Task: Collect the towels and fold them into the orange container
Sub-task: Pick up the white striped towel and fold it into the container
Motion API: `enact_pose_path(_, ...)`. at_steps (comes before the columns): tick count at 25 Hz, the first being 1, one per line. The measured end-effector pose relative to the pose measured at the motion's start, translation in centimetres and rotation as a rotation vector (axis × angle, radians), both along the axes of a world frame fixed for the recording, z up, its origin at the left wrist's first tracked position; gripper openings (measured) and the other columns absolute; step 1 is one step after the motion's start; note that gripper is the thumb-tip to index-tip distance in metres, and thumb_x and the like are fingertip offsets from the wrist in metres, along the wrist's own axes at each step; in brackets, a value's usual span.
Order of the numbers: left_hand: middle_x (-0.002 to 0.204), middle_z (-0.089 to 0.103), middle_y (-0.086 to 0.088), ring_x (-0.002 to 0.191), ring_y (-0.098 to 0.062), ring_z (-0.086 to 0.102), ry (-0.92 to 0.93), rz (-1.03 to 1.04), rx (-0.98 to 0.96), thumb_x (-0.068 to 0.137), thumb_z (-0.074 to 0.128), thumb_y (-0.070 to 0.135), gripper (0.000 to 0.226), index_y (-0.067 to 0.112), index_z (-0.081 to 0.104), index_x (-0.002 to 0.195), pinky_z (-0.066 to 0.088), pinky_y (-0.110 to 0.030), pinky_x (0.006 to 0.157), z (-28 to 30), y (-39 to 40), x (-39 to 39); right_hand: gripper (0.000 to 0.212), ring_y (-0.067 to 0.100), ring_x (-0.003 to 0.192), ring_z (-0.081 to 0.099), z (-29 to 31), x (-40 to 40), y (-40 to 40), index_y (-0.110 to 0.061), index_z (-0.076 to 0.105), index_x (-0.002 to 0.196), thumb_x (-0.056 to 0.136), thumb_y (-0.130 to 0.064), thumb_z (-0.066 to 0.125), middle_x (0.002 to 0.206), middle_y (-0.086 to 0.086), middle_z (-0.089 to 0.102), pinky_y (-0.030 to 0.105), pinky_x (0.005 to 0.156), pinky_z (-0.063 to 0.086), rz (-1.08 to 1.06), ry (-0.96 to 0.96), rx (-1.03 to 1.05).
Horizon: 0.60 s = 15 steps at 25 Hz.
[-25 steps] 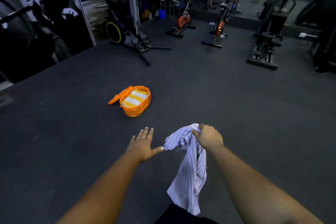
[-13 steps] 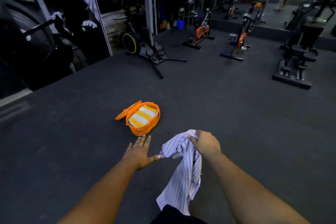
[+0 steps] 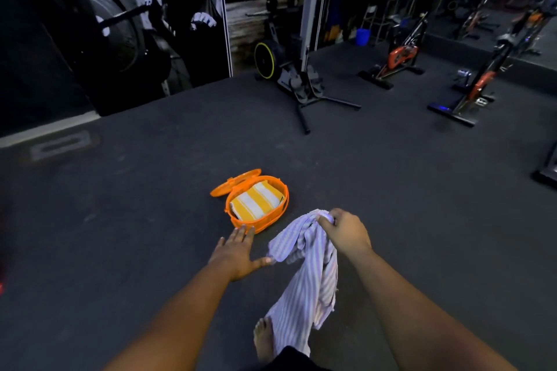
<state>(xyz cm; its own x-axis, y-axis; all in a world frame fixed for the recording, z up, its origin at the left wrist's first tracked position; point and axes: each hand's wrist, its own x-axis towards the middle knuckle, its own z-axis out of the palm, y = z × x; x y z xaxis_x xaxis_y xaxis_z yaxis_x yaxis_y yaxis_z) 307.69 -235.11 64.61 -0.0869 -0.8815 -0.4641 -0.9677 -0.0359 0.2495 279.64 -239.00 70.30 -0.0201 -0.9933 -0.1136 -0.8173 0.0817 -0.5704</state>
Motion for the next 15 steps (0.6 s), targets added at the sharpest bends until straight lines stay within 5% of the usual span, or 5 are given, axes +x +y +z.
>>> enact_pose_path(3,0.172,-0.003,-0.002,0.158,-0.022,0.003,0.127,0.092,-0.026,0.075,0.041,0.093,0.119,0.025,0.000,0.164,0.015,-0.050,0.126,-1.9,-6.3,0.3,0.044,0.008,0.056,0.042,-0.2,0.8,-6.3,-0.023,0.042,0.062,0.094,-0.039,0.069,0.058,-0.008,0.043,0.030,0.056,0.033,0.103,-0.178,-0.083)
enact_pose_path(7,0.167,0.026,0.000,0.152,-0.018,0.030,0.499,0.188,-0.044,0.063,0.064,0.086,0.120,0.029,0.023,0.161,0.033,-0.037,0.120,-3.7,-13.6,0.2,0.041,0.009,0.068,0.047,-0.3,0.7,-12.4,-0.020,0.050,0.060,0.092,-0.028,0.075,0.067,-0.005,0.045,0.029,0.066,0.037,0.242,-0.284,-0.085)
enact_pose_path(9,0.156,0.047,0.002,0.141,-0.016,0.047,0.543,0.144,-0.051,0.074,0.078,0.060,0.093,0.028,0.041,0.154,0.043,-0.034,0.111,-3.7,-16.8,0.0,0.037,0.009,0.071,0.049,-0.9,0.5,-14.9,-0.019,0.054,0.062,0.092,-0.024,0.075,0.070,-0.003,0.047,0.028,0.068,0.038,0.252,-0.338,-0.049)
enact_pose_path(12,0.121,0.073,-0.001,0.112,-0.021,0.067,0.480,0.171,-0.114,0.088,0.071,0.033,0.033,0.027,0.070,0.121,0.049,-0.029,0.080,-3.4,-20.1,-0.9,0.033,0.007,0.068,0.048,-2.5,-0.1,-18.2,-0.009,0.057,0.070,0.092,-0.025,0.075,0.071,-0.001,0.050,0.028,0.065,0.038,0.264,-0.395,0.020)
enact_pose_path(15,0.097,0.072,-0.004,0.092,-0.025,0.066,0.427,0.324,-0.167,0.095,0.058,0.021,0.012,0.030,0.066,0.096,0.047,-0.033,0.069,-2.9,-22.7,-0.6,0.037,0.007,0.062,0.046,-3.8,-1.1,-22.7,-0.009,0.057,0.070,0.091,-0.034,0.075,0.066,0.001,0.051,0.031,0.061,0.038,0.232,-0.307,0.016)
